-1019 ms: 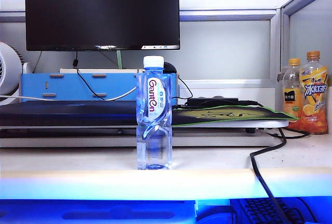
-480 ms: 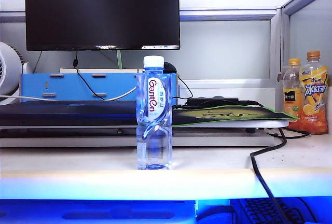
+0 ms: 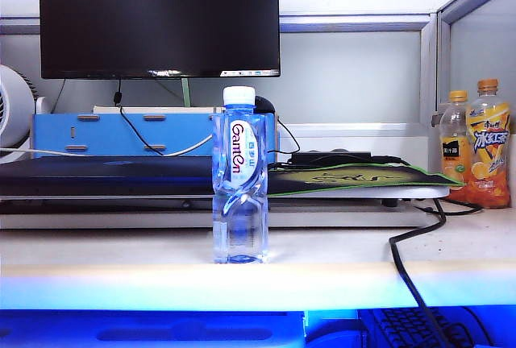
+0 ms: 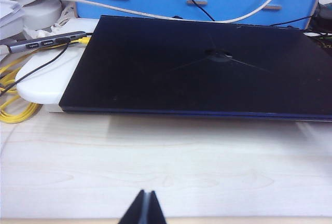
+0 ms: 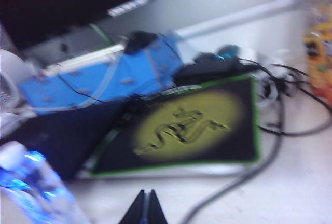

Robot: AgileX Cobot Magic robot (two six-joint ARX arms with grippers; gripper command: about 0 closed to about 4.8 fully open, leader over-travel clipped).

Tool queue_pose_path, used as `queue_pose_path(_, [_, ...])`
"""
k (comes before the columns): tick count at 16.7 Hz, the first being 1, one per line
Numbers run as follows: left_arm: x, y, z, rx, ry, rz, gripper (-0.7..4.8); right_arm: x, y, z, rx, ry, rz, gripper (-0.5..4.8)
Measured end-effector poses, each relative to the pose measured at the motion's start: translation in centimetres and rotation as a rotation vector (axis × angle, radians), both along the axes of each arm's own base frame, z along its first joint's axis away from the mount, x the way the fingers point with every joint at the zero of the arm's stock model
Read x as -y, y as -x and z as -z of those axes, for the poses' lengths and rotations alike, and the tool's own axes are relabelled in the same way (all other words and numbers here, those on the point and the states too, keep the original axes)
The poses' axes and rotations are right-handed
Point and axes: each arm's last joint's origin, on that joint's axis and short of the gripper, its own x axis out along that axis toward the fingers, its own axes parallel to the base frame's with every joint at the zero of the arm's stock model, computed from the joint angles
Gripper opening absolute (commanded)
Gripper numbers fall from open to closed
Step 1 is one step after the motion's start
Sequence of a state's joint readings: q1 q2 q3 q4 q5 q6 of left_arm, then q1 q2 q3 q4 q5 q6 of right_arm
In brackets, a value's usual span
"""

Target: Pick up the mineral water bottle and place it on the laptop.

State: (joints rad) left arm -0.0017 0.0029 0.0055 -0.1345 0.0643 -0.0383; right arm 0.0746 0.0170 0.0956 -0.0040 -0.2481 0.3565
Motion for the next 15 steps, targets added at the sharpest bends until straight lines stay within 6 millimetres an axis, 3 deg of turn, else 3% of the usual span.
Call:
queue_pose_path(5, [0.0,0.0,0.0,0.0,0.0,0.0,-0.02,-0.5,-1.4,-4.1,-0.111,-0.001,-0.159,0.0])
queue_pose_path(10, [0.0,0.0,0.0,0.0,0.0,0.0,-0.02,-2.4,-6.6,-6.6,-0.305,0.012,-0.546,0.0])
queue_pose_path(12, [0.0,0.0,0.0,0.0,0.0,0.0,-0.02,-4.9,-8.4,-6.6,-0.395,0.003,-0.759,0.0])
queue_pose_path(15, [0.0,0.0,0.0,0.0,0.0,0.0,-0.02,-9.6,-9.3,-5.3,-0.545,-0.022,-0.981,0.0])
